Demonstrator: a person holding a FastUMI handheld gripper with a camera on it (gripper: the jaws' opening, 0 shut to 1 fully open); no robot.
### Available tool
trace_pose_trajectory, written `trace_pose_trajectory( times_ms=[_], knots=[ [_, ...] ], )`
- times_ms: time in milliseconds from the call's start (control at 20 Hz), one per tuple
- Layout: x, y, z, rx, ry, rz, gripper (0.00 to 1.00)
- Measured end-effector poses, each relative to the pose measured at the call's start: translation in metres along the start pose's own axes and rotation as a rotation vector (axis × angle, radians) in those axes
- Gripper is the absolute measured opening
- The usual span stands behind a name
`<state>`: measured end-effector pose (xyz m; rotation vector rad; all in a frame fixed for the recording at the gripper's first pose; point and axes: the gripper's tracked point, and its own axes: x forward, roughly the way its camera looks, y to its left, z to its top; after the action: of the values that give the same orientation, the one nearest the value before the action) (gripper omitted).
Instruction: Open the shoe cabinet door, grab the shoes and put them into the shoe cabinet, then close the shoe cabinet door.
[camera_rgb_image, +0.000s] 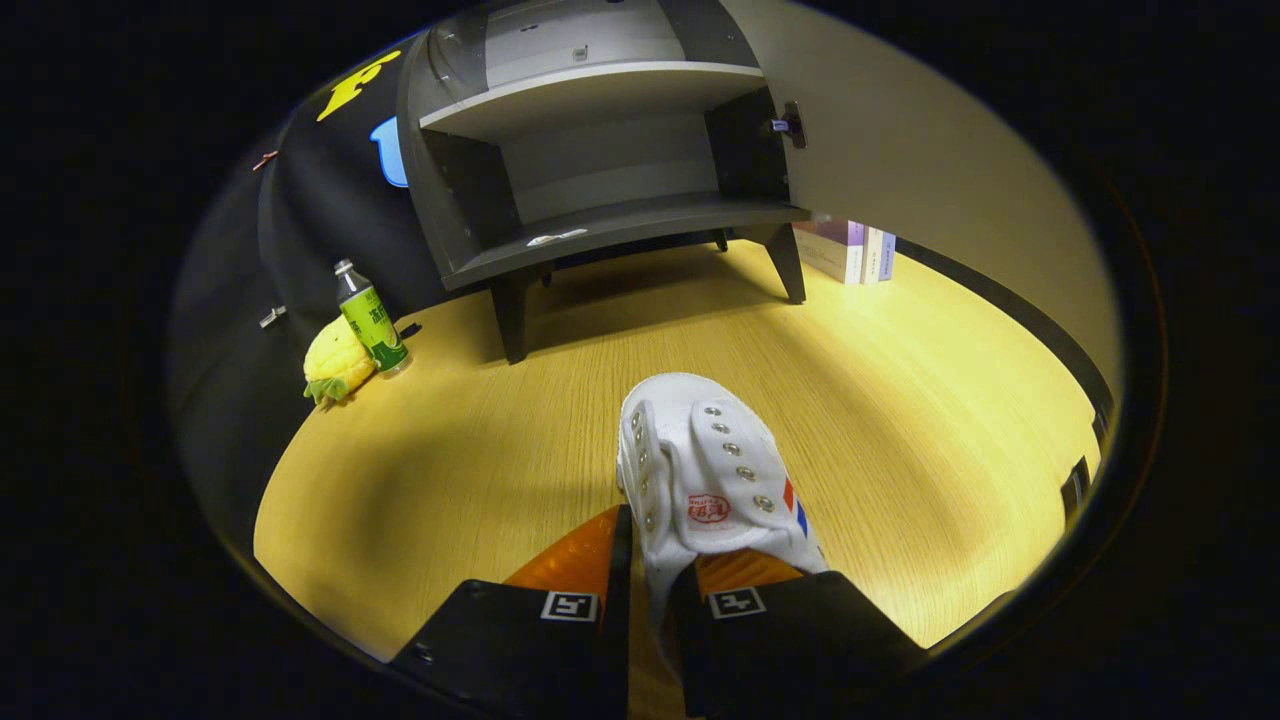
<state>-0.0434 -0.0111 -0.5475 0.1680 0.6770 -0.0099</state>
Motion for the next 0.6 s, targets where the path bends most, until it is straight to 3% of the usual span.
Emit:
trace_pose_trajectory(
  times_ms=[400, 600],
  knots=[
    [0.012, -0.004, 0.004, -0.046, -0.027, 0.02, 0.24],
    [0.014, -0.005, 0.004, 0.004, -0.025, 0.032, 0.24]
  ],
)
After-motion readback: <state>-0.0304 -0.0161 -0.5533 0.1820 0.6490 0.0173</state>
